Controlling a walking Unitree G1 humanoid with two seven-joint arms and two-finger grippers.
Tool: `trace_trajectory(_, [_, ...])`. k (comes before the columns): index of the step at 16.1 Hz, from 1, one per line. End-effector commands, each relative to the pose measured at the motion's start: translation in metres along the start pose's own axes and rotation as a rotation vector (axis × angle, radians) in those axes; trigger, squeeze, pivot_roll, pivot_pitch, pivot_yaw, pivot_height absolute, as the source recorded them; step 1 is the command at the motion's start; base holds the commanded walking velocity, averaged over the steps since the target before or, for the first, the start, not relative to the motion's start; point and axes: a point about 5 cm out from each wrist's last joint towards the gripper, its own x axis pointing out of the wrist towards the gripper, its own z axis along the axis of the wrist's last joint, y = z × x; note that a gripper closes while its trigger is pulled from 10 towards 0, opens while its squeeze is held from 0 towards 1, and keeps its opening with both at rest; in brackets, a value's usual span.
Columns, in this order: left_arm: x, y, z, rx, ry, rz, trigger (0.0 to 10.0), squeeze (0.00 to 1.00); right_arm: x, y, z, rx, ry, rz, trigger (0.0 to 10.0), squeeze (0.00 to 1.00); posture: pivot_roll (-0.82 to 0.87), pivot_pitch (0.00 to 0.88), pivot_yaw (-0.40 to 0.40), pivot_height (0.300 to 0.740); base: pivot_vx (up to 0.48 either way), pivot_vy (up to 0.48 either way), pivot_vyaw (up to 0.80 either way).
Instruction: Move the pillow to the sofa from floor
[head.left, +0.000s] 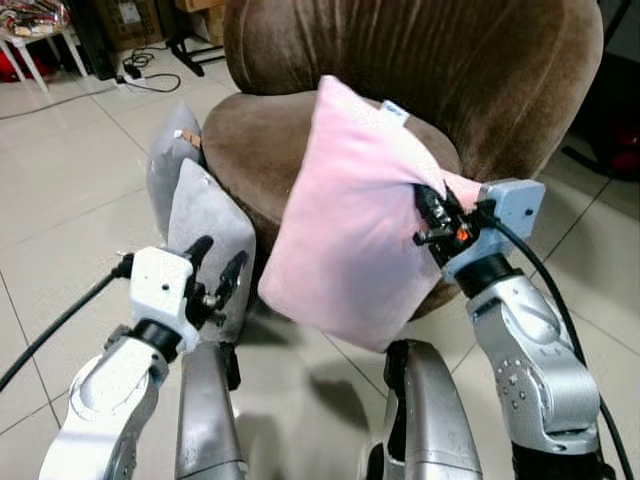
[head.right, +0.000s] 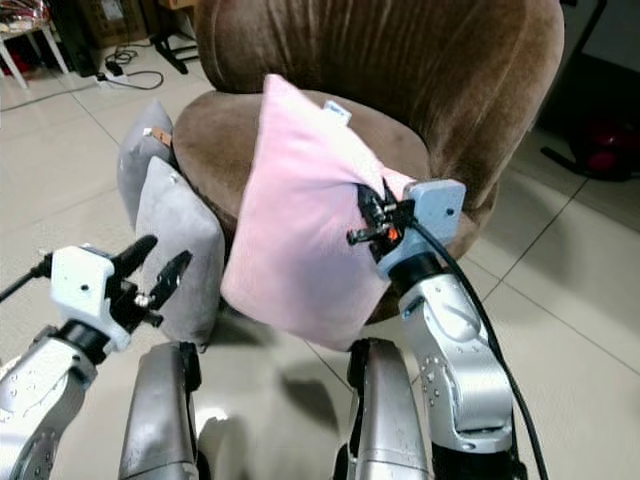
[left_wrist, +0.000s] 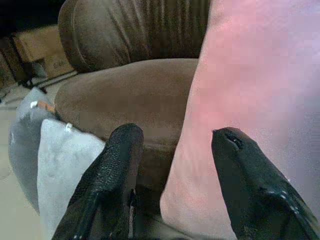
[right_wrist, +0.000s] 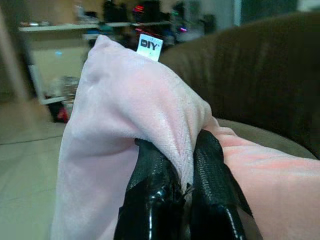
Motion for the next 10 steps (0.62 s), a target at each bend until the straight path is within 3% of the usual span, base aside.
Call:
trace_trajectory(1, [0.0,0.0,-0.005,-0.032,0.026,0.021,10.0,0.0,0.003,-0.003,0.009,-0.006,-0.025,-0.029,10.0,0.0,-0.04,0.0,-0.047,0.487,0.0,0.0,0.0])
trace_trajectory(5, [-0.001,0.008,-0.011,-0.084,0.064,0.128,10.0,0.0,-0.003,-0.006,-0.002,-0.008,0.054,-0.063,10.0,0.0,-0.03,0.0,-0.047,0.527,0.0,0.0,0.0])
trace_trajectory(10, [0.001,0.011,-0.005,-0.02,0.048,0.14,10.0,0.0,-0.002,-0.005,-0.005,0.002,0.104,-0.078,10.0,0.0,-0.01,0.0,-0.044,0.562,0.0,0.0,0.0])
